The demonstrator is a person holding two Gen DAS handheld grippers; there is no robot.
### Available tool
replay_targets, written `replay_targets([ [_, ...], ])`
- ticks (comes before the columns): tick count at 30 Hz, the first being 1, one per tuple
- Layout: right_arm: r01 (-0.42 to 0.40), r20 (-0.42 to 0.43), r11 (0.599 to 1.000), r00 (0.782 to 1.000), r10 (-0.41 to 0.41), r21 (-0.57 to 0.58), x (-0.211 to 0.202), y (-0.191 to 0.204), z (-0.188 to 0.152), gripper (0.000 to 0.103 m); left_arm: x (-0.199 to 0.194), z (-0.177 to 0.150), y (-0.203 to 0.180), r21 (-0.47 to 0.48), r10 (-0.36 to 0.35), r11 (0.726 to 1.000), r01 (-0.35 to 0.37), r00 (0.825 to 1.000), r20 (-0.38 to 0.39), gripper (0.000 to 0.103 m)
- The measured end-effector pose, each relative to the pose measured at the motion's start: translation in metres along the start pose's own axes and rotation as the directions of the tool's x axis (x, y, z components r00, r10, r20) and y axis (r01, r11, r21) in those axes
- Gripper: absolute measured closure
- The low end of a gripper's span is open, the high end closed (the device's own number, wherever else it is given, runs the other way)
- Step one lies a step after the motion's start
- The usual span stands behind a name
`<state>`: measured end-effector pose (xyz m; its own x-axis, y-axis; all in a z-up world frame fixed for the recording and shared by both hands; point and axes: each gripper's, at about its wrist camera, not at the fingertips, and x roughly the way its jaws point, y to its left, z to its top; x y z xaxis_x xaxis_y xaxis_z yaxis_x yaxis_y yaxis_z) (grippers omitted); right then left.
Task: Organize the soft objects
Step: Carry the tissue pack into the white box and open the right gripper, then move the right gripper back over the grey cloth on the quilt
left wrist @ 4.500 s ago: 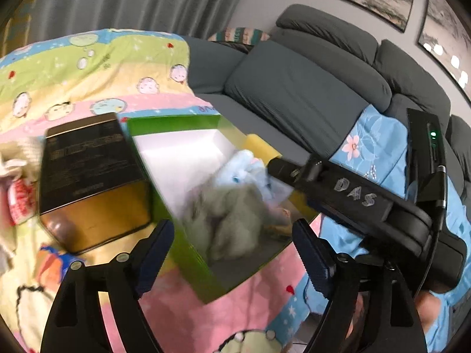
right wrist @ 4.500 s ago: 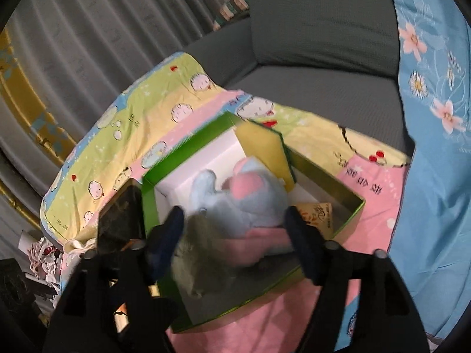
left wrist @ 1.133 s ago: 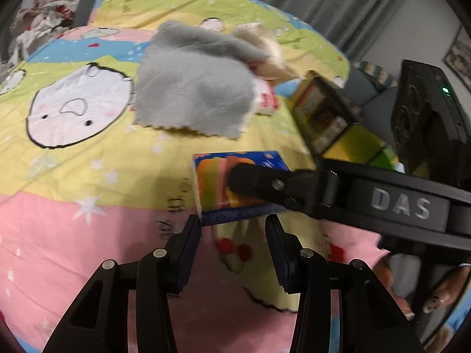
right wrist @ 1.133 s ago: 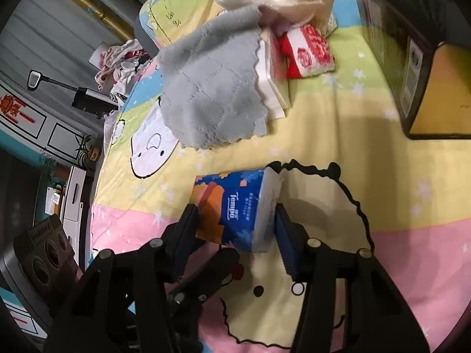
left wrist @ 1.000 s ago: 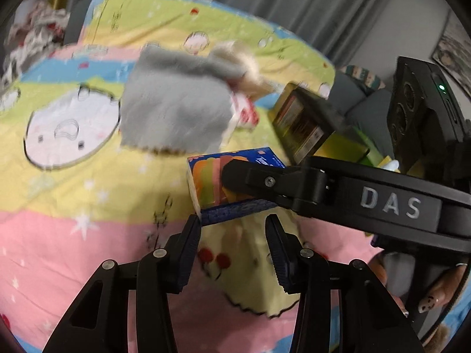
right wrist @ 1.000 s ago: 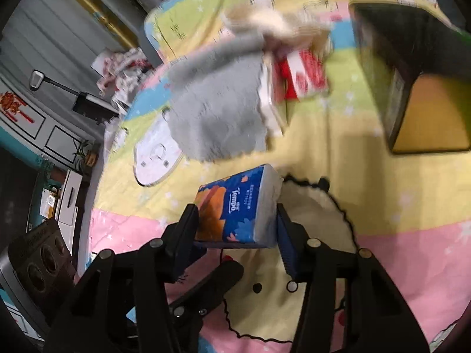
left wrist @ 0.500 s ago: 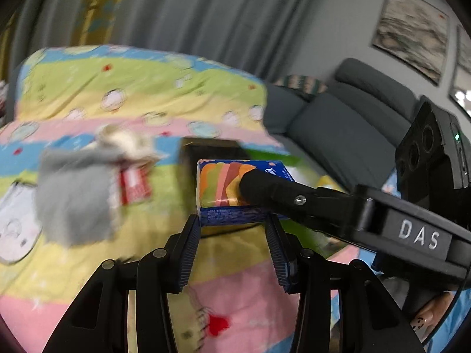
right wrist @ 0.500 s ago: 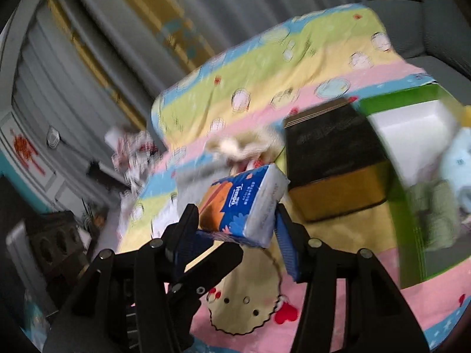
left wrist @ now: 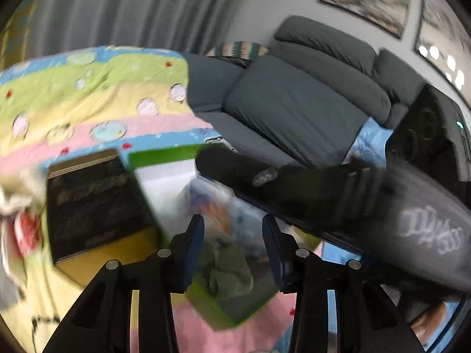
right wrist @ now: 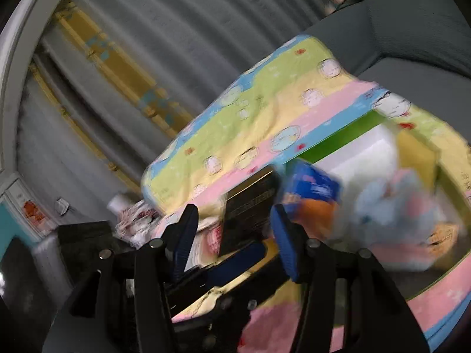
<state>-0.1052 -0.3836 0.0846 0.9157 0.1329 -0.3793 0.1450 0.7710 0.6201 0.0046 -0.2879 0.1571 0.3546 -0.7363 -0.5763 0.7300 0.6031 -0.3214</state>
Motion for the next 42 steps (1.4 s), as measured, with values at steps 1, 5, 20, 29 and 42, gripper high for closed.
replay_targets([
  [1,0.034,-0.003,0.999,0.999,-0.034,0.034,0.003,-0.01,0.001,0.051,0.01,0.002,-0.004,0.02,0.017,1.0,-0.016,1.0,-0.015,0.062],
  [5,0.06,-0.057,0.986,0.997,-0.052,0.155,0.015,-0.046,0.002,0.052,0.043,0.0,-0.007,0.033,0.029,0.999,-0.026,0.995,-0.098,0.062],
  [20,0.196,-0.006,0.975,0.981,-0.196,0.109,0.008,-0.042,-0.006,0.036,-0.008,-0.016,0.029,-0.104,0.011,0.994,-0.015,0.999,-0.041,0.059],
  [29,0.188,0.008,0.981,0.982,-0.187,-0.041,0.009,0.007,-0.027,0.012,-0.101,-0.051,0.079,-0.199,0.181,0.964,-0.176,0.983,0.007,0.024],
  [42,0.09,-0.073,0.966,0.991,-0.11,-0.241,0.044,0.099,-0.075,0.008,-0.206,-0.142,0.191,-0.439,0.566,0.724,-0.532,0.822,-0.062,0.015],
])
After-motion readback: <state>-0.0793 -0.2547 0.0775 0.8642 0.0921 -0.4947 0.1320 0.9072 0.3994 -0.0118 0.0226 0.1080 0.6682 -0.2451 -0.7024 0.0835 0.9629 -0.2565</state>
